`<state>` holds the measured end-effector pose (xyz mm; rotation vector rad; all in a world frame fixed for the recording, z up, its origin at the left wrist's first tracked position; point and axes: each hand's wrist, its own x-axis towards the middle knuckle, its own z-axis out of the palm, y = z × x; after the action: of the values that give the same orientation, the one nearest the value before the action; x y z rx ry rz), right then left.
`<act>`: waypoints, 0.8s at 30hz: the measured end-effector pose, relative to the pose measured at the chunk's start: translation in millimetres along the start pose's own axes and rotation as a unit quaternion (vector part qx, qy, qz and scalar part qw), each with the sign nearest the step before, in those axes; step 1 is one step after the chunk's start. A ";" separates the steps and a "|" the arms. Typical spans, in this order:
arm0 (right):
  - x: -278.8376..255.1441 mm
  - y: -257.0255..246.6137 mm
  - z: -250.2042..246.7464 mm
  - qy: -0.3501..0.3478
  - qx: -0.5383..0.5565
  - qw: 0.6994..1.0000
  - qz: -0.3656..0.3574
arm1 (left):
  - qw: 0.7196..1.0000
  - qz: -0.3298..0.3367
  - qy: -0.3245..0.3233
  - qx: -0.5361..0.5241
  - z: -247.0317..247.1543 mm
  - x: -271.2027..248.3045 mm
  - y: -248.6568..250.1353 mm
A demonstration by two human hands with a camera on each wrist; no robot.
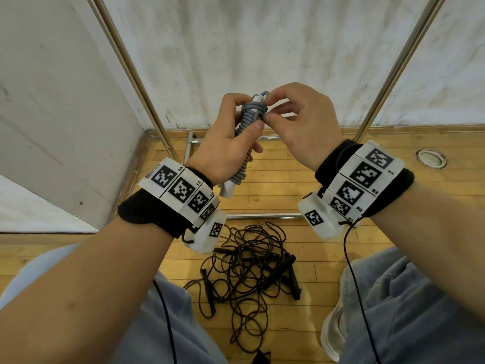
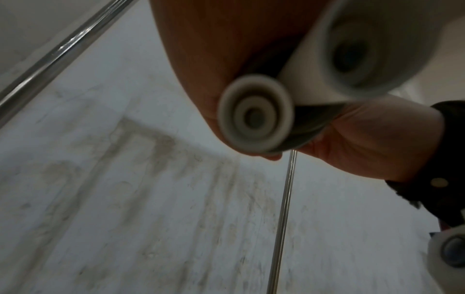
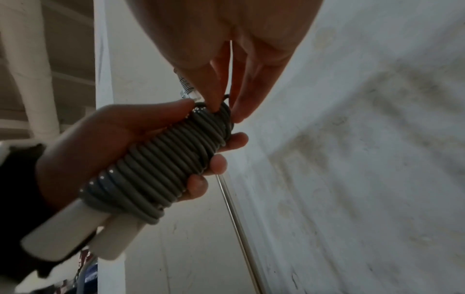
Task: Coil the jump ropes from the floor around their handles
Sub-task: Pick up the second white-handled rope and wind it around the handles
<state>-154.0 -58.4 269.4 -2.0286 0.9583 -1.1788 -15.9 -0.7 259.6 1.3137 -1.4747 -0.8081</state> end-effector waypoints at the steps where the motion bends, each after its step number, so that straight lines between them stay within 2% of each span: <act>1: 0.4 0.4 -0.5 -0.003 -0.012 1.000 -0.013 | 1.000 -0.003 -0.008 -0.001 0.2 -0.1 0.6; 10: 5.2 2.9 -7.1 -0.087 -0.132 0.985 -0.073 | 0.999 0.000 -0.033 0.032 -1.8 -3.1 1.4; 14: 1.9 0.6 -6.6 -0.071 -0.115 0.988 -0.079 | 0.999 0.000 -0.036 0.021 -2.0 -5.4 4.2; 24: 3.7 -3.4 -8.3 -0.085 -0.104 0.988 -0.070 | 0.999 -0.023 -0.048 -0.006 -3.6 -3.7 6.4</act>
<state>-159.2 -60.6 277.3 -2.3537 0.8981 -0.9893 -14.8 4.6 265.8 1.3201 -1.5152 -0.9202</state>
